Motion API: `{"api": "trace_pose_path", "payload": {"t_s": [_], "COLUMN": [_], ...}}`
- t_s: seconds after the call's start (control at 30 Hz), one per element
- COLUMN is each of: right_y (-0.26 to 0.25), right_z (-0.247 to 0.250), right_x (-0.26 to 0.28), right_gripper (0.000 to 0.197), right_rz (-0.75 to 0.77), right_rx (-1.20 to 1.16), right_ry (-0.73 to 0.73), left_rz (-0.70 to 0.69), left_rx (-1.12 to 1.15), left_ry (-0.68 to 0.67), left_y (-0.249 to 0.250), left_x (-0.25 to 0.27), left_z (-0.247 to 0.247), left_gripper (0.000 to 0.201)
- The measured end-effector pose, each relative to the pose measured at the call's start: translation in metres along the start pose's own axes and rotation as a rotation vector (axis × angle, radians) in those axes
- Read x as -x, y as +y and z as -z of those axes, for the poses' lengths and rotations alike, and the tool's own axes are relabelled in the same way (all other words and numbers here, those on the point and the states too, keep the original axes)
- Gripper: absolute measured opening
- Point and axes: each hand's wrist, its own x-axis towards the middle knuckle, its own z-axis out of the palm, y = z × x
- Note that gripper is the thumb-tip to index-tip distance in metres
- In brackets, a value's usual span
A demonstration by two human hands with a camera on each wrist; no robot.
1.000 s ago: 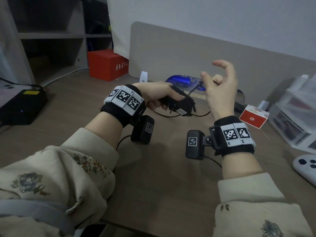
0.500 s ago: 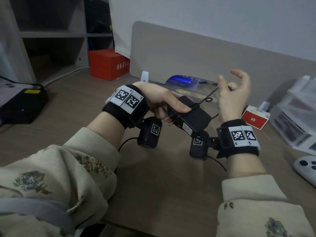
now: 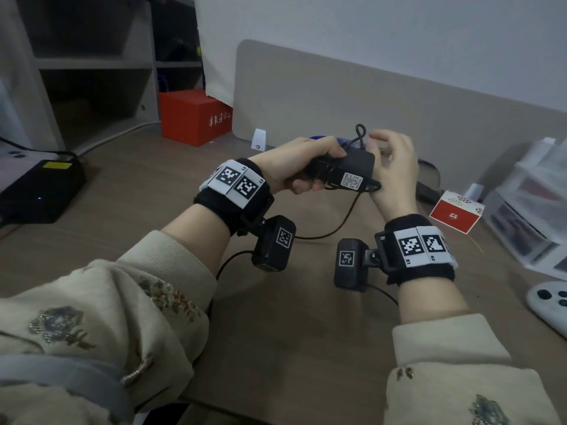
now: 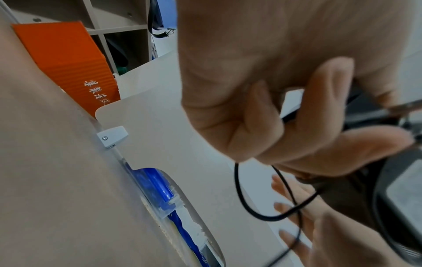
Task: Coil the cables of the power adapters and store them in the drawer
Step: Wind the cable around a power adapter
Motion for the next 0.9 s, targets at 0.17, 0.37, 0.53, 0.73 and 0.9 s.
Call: {"api": "trace_pose_path", "payload": {"t_s": [0.17, 0.37, 0.53, 0.73, 0.9], "right_y": [-0.022, -0.031, -0.035, -0.033, -0.028], "right_z": [0.0, 0.002, 0.006, 0.008, 0.006], "right_x": [0.009, 0.011, 0.01, 0.013, 0.011], "right_gripper": [0.025, 0.041, 0.033, 0.038, 0.034], "right_rz": [-0.064, -0.22, -0.275, -0.271, -0.264], "right_rx": [-0.431, -0.667, -0.801, -0.865, -0.848], "right_ry": [-0.147, -0.246, -0.312, -0.347, -0.337], "left_rz": [0.03, 0.009, -0.022, -0.014, 0.015], "left_rx": [0.051, 0.105, 0.114, 0.133, 0.155], "left_ry": [-0.01, -0.056, -0.106, -0.158, -0.167], "left_y": [0.004, 0.005, 0.006, 0.007, 0.01], "left_x": [0.004, 0.005, 0.007, 0.009, 0.012], "left_z": [-0.001, 0.001, 0.002, 0.003, 0.002], "left_gripper": [0.03, 0.032, 0.035, 0.034, 0.036]}}
